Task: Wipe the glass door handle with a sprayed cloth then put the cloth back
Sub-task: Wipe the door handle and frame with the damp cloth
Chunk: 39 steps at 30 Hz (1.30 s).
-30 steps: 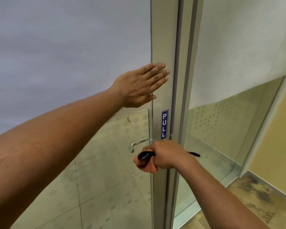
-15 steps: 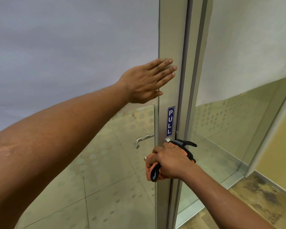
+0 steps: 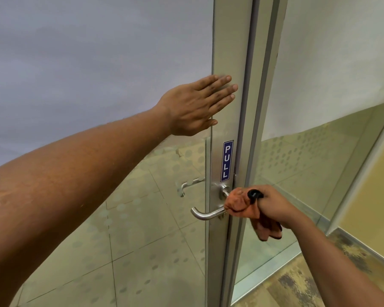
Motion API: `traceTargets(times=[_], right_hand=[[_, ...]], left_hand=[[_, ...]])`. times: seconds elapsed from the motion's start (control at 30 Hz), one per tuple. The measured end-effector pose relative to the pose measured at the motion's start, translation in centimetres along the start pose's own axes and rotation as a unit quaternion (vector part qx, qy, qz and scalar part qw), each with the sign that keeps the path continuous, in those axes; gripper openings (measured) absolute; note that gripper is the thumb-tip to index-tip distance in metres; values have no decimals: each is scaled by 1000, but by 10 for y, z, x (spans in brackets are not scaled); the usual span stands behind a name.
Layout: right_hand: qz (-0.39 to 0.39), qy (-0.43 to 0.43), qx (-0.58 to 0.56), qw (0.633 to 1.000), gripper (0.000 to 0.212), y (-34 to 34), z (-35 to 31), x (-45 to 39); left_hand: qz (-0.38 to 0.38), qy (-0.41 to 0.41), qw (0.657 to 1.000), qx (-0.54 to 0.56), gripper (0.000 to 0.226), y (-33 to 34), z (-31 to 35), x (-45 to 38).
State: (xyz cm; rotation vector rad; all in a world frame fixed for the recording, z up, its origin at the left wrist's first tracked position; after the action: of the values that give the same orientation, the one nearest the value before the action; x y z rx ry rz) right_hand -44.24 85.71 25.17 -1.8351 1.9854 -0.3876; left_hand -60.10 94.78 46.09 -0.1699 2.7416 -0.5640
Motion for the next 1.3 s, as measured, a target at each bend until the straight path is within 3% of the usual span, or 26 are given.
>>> traceTargets(times=[0.17,0.3,0.43,0.63,0.8,0.9,0.97,1.17,1.3], right_hand=[[32,66,-234,970,31,24,38,-12],[51,117,-413,902,42,44,57,-9],[79,169,-507,841,39,59,81,1],[87,167,-582,791,37,87,86,20],[78,161,-583,792,38,108,79,34],[59,161,-556,813,74,117,70,39],[49,144,-552,820,86,117,64,42],[34,117,-581,805,80,96,51,54],[60,110,-593,796,51,73,44,58]], left_hand=[[-11,-1,1000,-4,71,-1,1,0],[-8,1,1000,-12,72,0,1,-1],[-6,1,1000,-16,72,1,1,0],[-3,0,1000,-16,71,0,1,0],[-1,-1,1000,-23,71,-1,1,0],[-4,-3,1000,-20,71,-2,0,0],[-8,-5,1000,-22,71,-2,0,0],[-23,-9,999,-25,73,-4,0,0],[-25,-9,999,-36,73,-5,0,0]])
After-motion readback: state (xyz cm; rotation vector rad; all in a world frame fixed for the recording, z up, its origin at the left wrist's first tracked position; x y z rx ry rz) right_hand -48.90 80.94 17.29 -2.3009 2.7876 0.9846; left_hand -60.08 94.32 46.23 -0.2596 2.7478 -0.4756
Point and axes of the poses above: each hand's wrist, its own x-axis away from the middle knuckle, its own y-axis out of the palm, z = x × y, the point moved 7 cm from there along -x, towards the middle knuckle, and after that the axes turned 4 degrees about -y, right-handed, at the moved point
